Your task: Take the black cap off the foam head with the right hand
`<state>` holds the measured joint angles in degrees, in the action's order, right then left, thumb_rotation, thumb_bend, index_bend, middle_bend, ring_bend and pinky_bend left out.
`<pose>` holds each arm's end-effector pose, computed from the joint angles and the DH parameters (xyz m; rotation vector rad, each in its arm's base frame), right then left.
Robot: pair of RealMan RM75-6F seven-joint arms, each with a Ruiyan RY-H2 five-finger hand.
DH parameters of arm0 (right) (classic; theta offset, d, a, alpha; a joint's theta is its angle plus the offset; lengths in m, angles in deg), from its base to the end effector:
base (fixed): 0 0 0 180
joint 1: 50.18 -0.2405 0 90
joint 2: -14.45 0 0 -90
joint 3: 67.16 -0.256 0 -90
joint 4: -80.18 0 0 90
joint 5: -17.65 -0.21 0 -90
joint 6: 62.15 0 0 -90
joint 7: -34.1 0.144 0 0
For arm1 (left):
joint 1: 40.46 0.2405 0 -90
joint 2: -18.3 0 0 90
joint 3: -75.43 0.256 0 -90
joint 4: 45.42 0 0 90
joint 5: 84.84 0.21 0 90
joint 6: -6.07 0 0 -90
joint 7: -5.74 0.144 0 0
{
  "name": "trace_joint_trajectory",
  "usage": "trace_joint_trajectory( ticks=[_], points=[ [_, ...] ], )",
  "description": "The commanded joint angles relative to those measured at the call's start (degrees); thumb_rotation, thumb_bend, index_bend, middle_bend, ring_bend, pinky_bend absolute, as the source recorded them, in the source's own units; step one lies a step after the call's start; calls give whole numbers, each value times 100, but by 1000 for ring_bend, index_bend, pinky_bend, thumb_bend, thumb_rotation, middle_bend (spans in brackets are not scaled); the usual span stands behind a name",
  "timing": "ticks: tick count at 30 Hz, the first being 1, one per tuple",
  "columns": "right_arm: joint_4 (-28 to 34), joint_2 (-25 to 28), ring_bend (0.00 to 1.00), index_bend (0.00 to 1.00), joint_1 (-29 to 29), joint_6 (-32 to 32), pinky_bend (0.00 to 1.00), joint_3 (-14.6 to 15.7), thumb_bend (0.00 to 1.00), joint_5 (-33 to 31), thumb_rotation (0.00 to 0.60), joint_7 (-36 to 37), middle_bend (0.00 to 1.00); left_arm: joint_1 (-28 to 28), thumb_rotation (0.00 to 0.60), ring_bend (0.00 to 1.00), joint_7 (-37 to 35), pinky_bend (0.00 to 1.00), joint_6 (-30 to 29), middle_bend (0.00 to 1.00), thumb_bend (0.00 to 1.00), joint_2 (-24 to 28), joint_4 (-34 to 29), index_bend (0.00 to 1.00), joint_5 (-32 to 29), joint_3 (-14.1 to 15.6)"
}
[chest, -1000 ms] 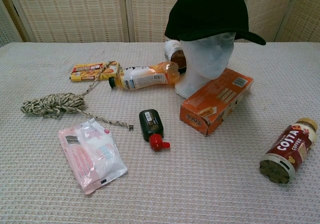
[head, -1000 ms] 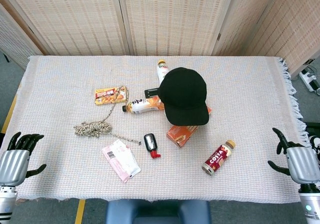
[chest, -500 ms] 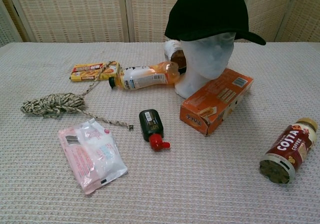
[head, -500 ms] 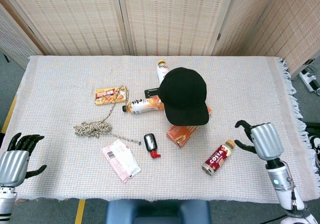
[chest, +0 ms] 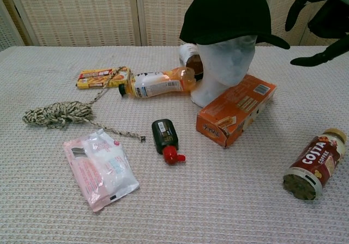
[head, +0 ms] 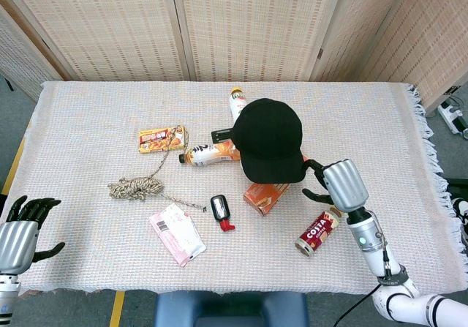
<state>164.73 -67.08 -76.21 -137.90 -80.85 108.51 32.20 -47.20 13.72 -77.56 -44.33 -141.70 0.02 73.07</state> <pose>-0.1886 -0.3074 0.0790 1.5965 -0.7224 1.3266 -0.2978 0.1880 0.1573 -1.4438 -0.8411 -0.8303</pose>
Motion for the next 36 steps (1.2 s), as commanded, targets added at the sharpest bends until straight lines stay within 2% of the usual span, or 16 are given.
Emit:
trace_joint_trajectory(
  ticks=[1, 15, 20, 25, 27, 36],
  points=[
    [-63, -74, 961, 470, -95, 92, 1000, -26, 53, -88, 600, -33, 937, -8, 600, 201, -23, 121, 29, 239, 65, 11, -4, 250, -14, 4],
    [-619, -582, 968, 519, -455, 126, 1000, -115, 265, -322, 600, 147, 942, -38, 600, 201, -254, 122, 181, 238, 66, 125, -76, 251, -61, 32],
    [-806, -712, 983, 599, -538, 28, 1000, -115, 442, -291, 600, 310, 951, -30, 600, 201, -287, 122, 176, 239, 66, 141, -73, 251, -51, 41],
    [-919, -782, 1000, 719, -543, -156, 1000, -126, 699, -274, 600, 531, 972, -15, 600, 201, -299, 122, 166, 239, 65, 153, -73, 251, -57, 50],
    [-945, -804, 1000, 741, -535, -249, 1000, -156, 745, -291, 600, 616, 978, -17, 600, 200, -301, 122, 171, 239, 65, 156, -73, 252, -58, 50],
    [-964, -894, 1000, 778, -580, -516, 1000, -535, 824, -637, 600, 776, 988, -60, 600, 200, -258, 122, 246, 239, 66, 118, -72, 246, -36, 66]
  ],
)
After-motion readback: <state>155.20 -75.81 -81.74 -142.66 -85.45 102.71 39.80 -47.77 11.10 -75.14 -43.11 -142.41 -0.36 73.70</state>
